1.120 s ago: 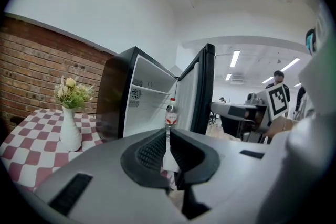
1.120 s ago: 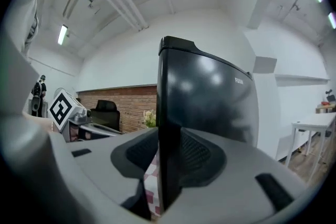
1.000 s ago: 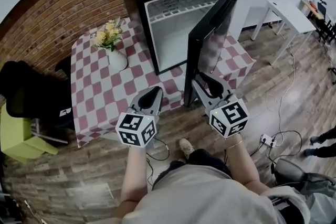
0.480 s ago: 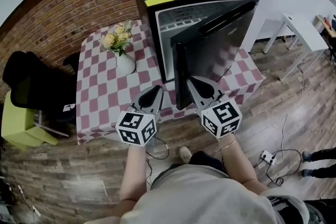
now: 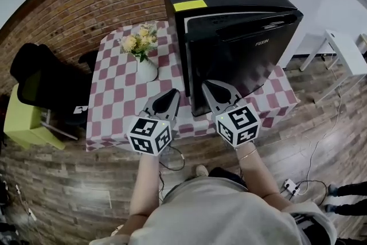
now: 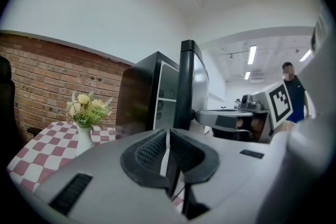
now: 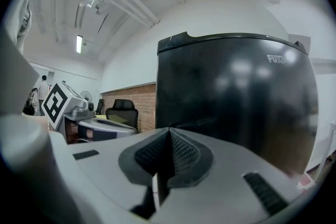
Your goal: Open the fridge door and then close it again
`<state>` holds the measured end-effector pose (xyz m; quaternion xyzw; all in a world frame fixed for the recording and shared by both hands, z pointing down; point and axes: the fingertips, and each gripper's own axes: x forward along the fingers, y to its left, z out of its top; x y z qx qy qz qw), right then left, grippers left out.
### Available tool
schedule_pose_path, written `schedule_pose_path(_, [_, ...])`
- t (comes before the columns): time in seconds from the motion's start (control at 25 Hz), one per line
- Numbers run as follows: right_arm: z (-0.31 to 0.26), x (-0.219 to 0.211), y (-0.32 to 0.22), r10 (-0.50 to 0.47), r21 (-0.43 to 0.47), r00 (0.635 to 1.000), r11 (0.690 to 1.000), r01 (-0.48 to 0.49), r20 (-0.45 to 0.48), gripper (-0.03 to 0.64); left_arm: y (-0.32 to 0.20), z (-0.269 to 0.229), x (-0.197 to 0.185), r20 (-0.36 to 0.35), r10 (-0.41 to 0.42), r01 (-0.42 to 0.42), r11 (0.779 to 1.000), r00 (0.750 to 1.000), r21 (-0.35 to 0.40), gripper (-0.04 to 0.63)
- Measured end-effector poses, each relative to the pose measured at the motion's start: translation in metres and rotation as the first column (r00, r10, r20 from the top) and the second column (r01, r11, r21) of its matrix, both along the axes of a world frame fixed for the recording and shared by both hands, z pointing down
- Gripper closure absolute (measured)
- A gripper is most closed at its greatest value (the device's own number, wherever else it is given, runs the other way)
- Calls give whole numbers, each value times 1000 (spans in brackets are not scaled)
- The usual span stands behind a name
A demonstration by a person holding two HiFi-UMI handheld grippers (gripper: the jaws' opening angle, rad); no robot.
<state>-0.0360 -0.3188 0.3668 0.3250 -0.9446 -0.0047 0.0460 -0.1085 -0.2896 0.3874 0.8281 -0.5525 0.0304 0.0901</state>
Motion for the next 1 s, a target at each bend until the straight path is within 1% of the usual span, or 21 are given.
schedule_pose_path(0.24, [-2, -15, -23, -20, -3, 1000, 1000, 20, -22, 617, -18, -5, -11, -6, -23, 23, 1000, 1000, 11, 572])
schedule_pose_path(0.56, [-6, -20, -46, -14, 13, 1000, 1000, 14, 5, 617, -34, -7, -16, -14, -38, 38, 999, 999, 19, 572])
schedule_pose_path(1.0, [-4, -25, -58, -22, 8, 1000, 1000, 22, 15, 617, -43, -1, -23, -15, -46, 46, 999, 999, 9, 572])
